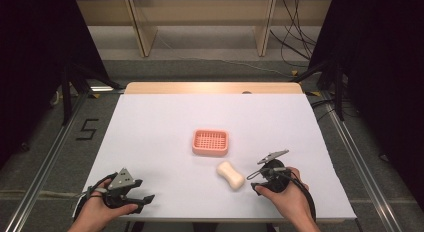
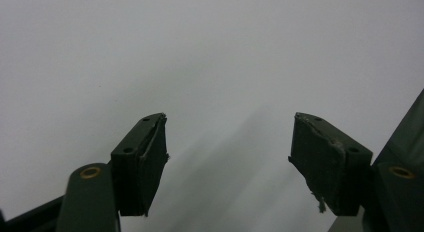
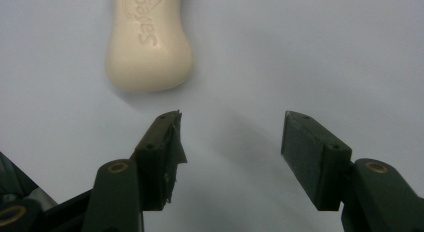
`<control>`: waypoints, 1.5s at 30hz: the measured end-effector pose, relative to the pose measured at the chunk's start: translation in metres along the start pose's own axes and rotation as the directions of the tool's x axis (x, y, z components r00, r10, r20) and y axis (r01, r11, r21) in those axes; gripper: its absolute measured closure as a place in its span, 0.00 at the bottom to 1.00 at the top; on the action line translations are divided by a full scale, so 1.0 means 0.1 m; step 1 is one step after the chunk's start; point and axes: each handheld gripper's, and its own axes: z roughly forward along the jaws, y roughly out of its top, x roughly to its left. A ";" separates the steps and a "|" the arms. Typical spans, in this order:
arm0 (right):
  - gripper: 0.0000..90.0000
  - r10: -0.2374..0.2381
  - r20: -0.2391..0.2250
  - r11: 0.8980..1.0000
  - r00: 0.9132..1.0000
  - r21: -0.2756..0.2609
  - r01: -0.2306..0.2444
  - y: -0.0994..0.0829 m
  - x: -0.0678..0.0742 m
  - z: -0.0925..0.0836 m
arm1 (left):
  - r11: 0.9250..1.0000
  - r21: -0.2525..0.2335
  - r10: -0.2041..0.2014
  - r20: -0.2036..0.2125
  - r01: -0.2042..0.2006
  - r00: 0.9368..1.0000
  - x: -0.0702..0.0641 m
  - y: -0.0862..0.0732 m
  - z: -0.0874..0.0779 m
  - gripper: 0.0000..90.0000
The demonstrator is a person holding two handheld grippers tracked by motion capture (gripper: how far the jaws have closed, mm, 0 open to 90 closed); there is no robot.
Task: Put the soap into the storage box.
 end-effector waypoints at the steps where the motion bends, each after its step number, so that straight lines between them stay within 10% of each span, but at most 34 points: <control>1: 0.47 0.000 0.000 1.000 1.000 0.000 0.000 0.00 0.00 0.00 | 1.000 0.000 0.000 0.000 0.000 1.000 0.00 0.00 0.00 0.34; 16: 0.52 -0.008 -0.019 0.984 1.000 0.178 0.011 0.30 0.06 -0.04 | 1.000 0.000 -0.008 0.006 0.008 1.000 -0.02 0.00 0.01 0.34; 45: 0.47 -0.100 -0.057 0.961 0.993 0.254 0.111 0.82 0.30 0.17 | 0.999 0.007 -0.033 0.016 0.033 0.999 -0.03 0.00 0.01 0.34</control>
